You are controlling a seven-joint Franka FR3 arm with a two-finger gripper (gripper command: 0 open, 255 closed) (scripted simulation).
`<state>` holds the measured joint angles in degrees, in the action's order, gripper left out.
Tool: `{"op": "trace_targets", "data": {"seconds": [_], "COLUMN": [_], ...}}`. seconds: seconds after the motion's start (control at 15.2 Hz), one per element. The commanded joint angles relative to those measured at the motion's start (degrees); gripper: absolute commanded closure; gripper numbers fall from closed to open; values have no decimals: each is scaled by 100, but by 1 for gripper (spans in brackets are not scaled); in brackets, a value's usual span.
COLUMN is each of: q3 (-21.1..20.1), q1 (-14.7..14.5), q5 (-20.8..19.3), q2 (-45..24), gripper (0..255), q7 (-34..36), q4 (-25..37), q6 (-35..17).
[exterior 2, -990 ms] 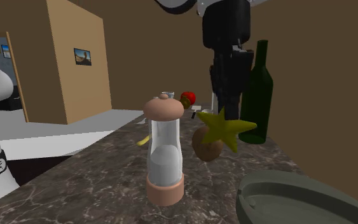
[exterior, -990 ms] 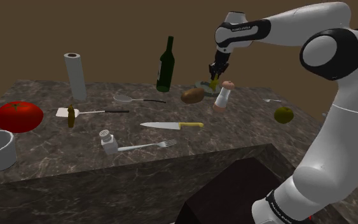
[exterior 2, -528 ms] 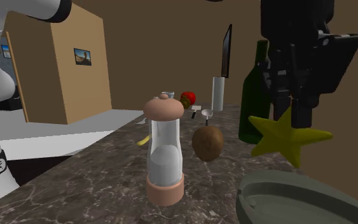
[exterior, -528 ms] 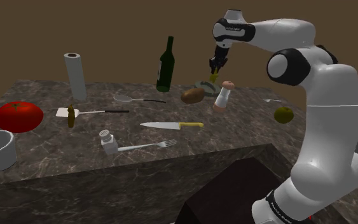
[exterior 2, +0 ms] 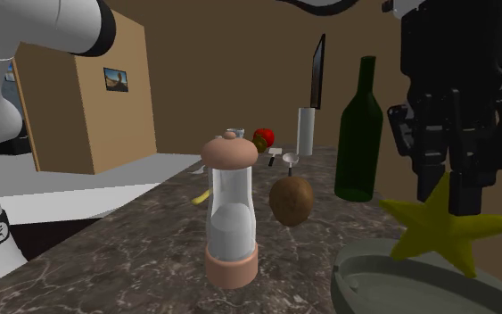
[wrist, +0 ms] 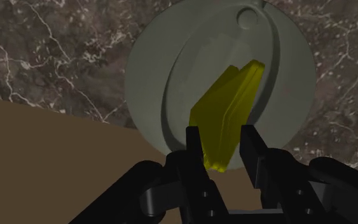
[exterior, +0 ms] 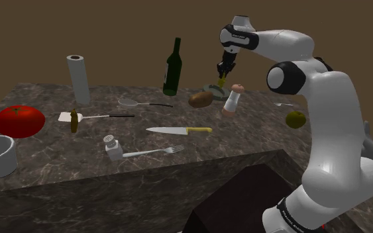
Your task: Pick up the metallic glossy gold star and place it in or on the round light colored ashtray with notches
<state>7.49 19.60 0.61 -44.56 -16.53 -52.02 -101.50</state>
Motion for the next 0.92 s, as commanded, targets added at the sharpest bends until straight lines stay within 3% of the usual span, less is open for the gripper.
{"op": "trace_targets", "data": {"seconds": [0.0,0.53,0.86], "q3": [0,-3,-3], "q1": [-14,-45,-46], "q5": [-3,-8,-8], "q2": [22,47,43], "gripper": [255,255,255], "q7": [10,36,38], "q4": [-176,-837,-872], "q6": [-158,-792,-832]}}
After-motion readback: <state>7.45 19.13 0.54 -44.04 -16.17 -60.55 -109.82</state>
